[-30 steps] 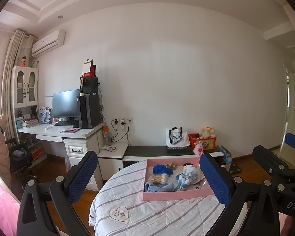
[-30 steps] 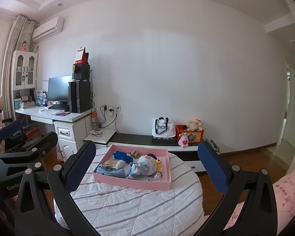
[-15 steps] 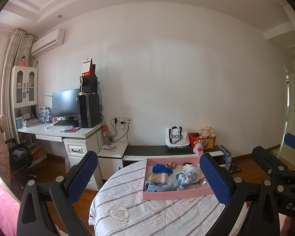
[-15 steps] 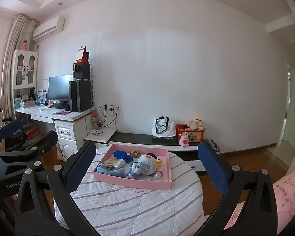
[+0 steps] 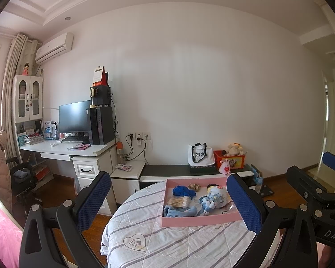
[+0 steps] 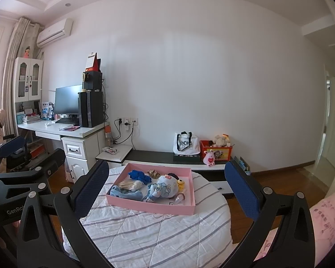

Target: Organize soft objects

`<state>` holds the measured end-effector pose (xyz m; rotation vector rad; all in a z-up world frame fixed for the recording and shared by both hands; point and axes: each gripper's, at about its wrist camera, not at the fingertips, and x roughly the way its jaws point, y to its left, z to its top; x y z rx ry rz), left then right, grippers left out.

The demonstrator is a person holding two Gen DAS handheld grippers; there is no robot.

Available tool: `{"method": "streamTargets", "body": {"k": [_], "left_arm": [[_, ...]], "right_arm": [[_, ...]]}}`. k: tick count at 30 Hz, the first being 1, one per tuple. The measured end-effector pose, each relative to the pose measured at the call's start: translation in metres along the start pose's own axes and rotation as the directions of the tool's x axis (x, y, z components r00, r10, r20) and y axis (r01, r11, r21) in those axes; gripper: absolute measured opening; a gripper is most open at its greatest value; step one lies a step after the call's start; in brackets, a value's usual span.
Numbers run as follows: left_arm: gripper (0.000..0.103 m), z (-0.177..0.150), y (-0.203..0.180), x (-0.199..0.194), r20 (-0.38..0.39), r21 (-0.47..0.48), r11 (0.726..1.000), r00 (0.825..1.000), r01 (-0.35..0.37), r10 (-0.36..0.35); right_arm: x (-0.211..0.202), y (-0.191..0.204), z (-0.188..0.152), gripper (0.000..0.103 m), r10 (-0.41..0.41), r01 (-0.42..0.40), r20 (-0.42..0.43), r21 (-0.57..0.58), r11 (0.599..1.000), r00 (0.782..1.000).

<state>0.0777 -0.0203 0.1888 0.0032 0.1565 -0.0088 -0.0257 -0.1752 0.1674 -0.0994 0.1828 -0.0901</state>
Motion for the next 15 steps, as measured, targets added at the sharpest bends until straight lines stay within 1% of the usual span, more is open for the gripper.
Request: {"method": "streamTargets", "body": {"k": [15], "left_arm": [[0.103,0.0011,0.0009,-0.0056,0.011,0.001,1.0,1.0,-0.01,0.01]], "right_arm": [[-0.0005,0.0011,0.0016,0.103,0.009,-0.009,0.003,0.013,1.0,1.0]]}}
